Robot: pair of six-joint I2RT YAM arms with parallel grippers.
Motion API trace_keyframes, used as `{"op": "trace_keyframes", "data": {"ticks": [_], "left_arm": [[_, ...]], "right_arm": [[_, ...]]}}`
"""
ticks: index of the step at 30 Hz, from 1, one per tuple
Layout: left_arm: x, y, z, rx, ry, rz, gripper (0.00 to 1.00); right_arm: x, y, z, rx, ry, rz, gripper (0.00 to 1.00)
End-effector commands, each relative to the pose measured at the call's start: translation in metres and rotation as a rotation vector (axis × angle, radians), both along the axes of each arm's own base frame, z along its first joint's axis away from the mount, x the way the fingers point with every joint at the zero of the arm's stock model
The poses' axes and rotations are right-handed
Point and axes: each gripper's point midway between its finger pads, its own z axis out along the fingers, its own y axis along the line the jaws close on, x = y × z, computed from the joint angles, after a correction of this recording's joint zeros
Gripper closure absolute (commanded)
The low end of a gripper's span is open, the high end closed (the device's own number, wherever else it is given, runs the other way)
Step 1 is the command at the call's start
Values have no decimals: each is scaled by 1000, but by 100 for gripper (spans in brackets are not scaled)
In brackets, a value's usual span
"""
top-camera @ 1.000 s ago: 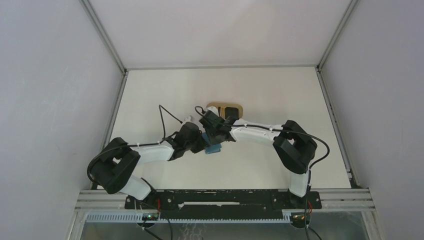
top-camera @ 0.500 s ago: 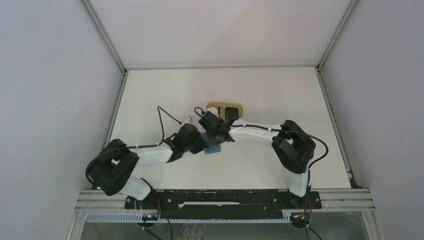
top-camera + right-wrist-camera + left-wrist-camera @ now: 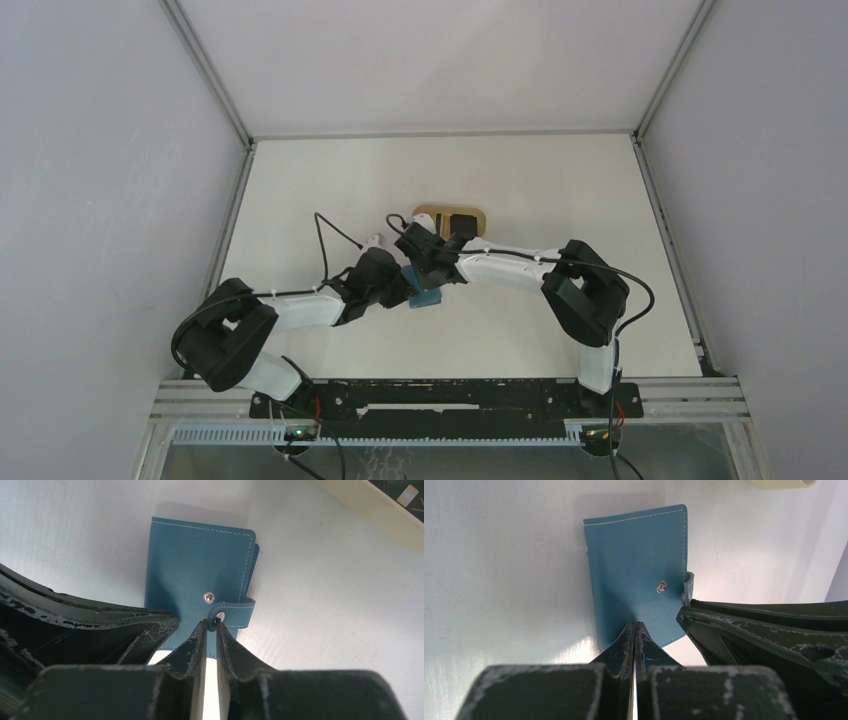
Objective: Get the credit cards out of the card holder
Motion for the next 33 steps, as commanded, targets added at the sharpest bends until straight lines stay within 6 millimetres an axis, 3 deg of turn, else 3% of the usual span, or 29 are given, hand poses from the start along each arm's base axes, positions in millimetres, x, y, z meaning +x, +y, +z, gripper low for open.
{"op": "trace_keyframes", "data": {"ticks": [1, 5, 18, 33], "left_arm": [[-68, 52, -65, 255, 247, -70, 100], [-68, 52, -64, 254, 247, -70, 100], [-70, 51, -66, 252, 252, -77, 100], [-70, 50, -67, 252, 256, -82, 100]], "right_arm": [[9, 13, 12, 16, -50, 8, 86], [11, 15, 10, 12, -52, 10, 100], [18, 23, 5, 7, -51, 29, 100], [18, 10, -12, -39, -7, 5, 100]]}}
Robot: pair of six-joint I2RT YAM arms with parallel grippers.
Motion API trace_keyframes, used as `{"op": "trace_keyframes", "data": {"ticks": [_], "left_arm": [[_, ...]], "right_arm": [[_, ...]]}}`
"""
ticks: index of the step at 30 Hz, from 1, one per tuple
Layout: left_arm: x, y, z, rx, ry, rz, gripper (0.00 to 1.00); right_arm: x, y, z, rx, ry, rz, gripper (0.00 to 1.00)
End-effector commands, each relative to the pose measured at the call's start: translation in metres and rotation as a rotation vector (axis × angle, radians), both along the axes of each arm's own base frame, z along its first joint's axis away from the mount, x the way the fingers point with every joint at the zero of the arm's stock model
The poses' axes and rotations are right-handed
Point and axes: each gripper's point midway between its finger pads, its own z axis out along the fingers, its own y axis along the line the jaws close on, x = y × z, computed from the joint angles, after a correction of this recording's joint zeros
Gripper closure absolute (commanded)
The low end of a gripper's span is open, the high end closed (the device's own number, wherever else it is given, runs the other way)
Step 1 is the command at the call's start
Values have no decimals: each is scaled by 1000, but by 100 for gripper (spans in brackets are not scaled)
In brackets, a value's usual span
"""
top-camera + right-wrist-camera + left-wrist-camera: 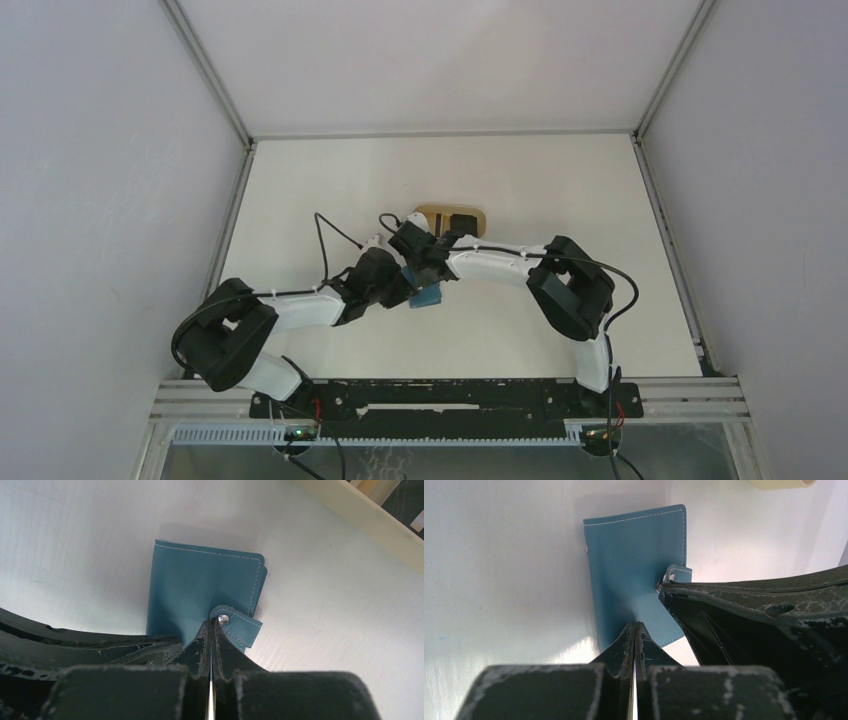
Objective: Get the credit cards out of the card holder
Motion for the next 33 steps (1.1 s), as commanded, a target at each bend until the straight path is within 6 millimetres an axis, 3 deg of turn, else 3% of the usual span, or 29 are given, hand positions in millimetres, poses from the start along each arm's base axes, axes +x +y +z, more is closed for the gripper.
{"op": "trace_keyframes", "data": {"ticks": [1, 19, 33], "left_arm": [[-70, 51, -67, 252, 256, -80, 100], [-70, 50, -68, 256, 257, -83, 100], [-69, 50, -68, 258, 258, -85, 100]], "right_arm": [[5, 0, -1, -15, 1, -1, 100], [13, -16, -6, -37, 21, -40, 100], [-8, -9, -30, -19, 127, -11, 100]]}}
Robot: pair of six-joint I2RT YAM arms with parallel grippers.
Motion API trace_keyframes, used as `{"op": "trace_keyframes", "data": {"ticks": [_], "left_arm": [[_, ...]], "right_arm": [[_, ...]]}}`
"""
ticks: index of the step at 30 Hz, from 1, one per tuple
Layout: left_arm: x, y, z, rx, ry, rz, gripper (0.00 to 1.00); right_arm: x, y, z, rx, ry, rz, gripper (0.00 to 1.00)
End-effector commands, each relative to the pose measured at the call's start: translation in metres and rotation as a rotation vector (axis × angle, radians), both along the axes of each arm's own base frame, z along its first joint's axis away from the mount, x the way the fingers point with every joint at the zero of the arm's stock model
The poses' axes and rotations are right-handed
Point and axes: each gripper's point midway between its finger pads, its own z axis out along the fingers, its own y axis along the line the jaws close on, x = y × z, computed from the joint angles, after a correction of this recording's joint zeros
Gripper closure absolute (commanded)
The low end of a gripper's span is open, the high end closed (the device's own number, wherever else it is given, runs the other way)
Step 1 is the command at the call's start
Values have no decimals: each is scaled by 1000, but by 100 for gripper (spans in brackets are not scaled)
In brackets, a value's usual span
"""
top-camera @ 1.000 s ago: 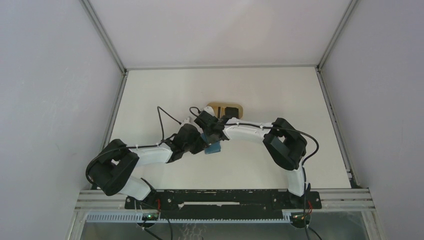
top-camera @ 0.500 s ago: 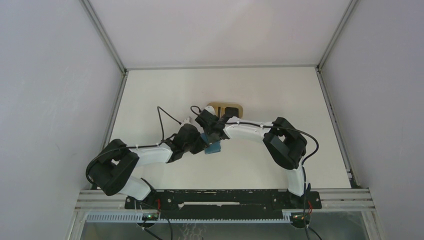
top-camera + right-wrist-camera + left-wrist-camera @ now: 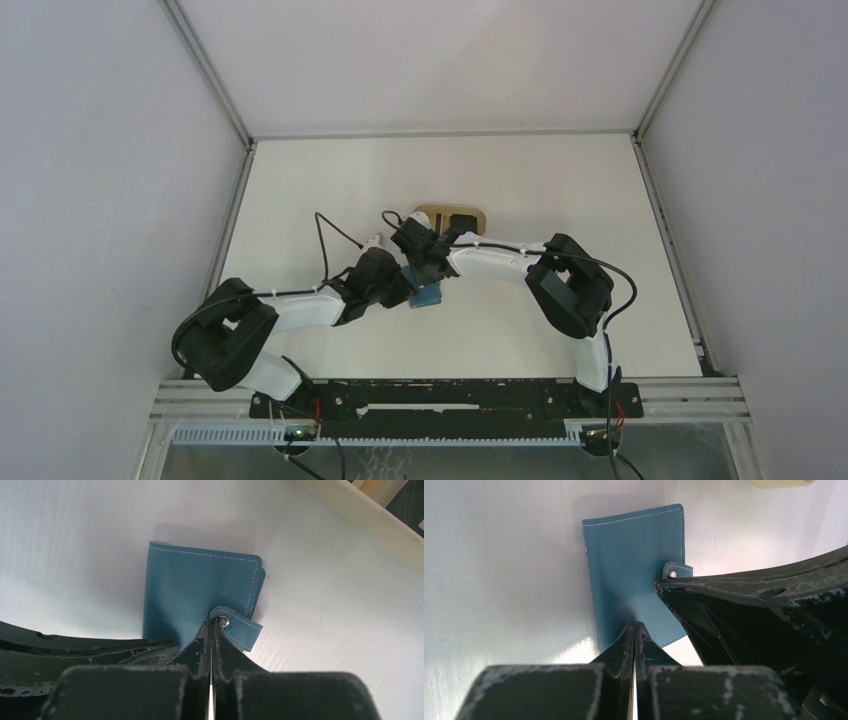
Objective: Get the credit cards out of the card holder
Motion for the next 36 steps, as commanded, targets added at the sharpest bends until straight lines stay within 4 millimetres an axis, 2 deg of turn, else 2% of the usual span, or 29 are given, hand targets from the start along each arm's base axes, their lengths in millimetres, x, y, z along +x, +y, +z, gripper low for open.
{"op": "trace_keyframes", "data": {"ticks": [1, 12, 21, 27, 31, 36], "left_arm": [[-69, 50, -67, 253, 258, -78, 100], [-70, 51, -68, 255, 261, -72, 100], [-70, 52, -68, 255, 259, -58, 100], [-69, 52, -67, 254, 258, -54, 100], [-68, 53, -66, 260, 257, -54, 100], [-66, 55, -65, 274, 251, -41, 100]], "right_arm": [[-14, -5, -27, -23, 101, 1, 100], [-30, -20, -67, -18, 237, -38, 100], [-56, -26, -92, 23, 372, -56, 100], [-62, -31, -106, 74, 454, -99, 100], [-68, -40, -120, 55, 500, -127, 100], [-86, -59, -136, 3, 548, -147, 100]]}}
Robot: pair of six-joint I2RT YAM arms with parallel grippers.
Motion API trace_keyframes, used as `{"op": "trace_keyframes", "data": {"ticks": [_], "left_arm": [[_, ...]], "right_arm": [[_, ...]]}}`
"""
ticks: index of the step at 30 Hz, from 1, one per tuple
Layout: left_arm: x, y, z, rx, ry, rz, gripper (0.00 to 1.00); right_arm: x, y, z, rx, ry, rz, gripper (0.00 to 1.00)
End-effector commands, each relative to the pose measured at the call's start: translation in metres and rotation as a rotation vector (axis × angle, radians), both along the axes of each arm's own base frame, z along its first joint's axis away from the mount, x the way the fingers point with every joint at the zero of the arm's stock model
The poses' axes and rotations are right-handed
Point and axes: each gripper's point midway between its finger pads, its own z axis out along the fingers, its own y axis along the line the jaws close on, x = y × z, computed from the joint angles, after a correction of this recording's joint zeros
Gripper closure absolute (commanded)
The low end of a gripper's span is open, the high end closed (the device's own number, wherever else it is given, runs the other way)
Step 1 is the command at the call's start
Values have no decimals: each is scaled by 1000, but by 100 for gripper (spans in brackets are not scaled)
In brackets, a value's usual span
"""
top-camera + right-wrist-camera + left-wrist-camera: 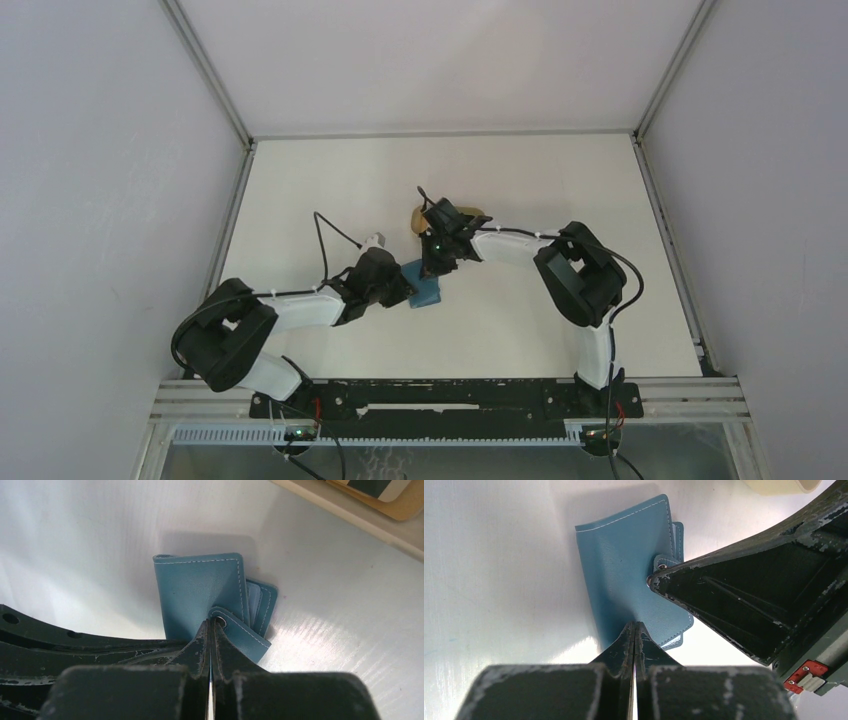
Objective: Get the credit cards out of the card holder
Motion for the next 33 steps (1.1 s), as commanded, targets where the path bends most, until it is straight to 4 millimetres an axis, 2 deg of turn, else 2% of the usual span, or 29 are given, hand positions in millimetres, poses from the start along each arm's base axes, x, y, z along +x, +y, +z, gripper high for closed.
{"op": "trace_keyframes", "data": {"ticks": [1, 9, 16, 18, 21, 23, 25, 28, 33], "left_arm": [[-68, 53, -65, 264, 261, -53, 100], [-65, 53, -62, 271, 250, -47, 100], [-62, 56, -57, 288, 234, -44, 100], [-60, 55, -54, 292, 224, -44, 100], [-56, 53, -49, 292, 211, -48, 100], [-51, 50, -45, 289, 197, -53, 99], [-46, 47, -38, 289, 181, -61, 92], [-37, 43, -23, 289, 146, -66, 76], [-17, 42, 14, 291, 57, -48, 52]], "right_arm": [[-87, -70, -117, -308, 278, 20, 100], [-101, -92, -130, -356, 315, 15, 100], [-101, -95, -125, -374, 293, 13, 100], [-95, -94, -117, -369, 253, 9, 88], [-73, -90, -87, -341, 145, -9, 63], [-56, -87, -64, -300, 79, -32, 54], [-40, -84, -40, -257, 29, -52, 51], [-16, -83, -3, -198, -52, -82, 44], [17, -92, 50, -116, -150, -144, 30]]}}
